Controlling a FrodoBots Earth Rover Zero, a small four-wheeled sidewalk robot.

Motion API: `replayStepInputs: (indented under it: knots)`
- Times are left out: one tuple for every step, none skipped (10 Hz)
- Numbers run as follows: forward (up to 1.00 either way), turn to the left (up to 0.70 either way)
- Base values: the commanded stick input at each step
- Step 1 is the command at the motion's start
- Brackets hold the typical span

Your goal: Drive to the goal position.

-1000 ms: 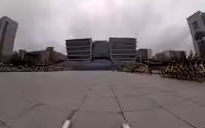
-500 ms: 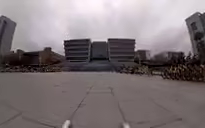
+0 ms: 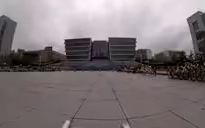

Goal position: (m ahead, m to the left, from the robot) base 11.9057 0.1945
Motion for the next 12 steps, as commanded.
replayStepInputs:
  knots:
    - [1.00, 0.00]
    - [1.00, 0.00]
    - [1.00, 0.00]
    - [1.00, 0.00]
    - [1.00, 0.00]
    - [1.00, 0.00]
    - [1.00, 0.00]
    - [1.00, 0.00]
    - [1.00, 0.00]
    - [1.00, 0.00]
    - [1.00, 0.00]
    - [1.00, 0.00]
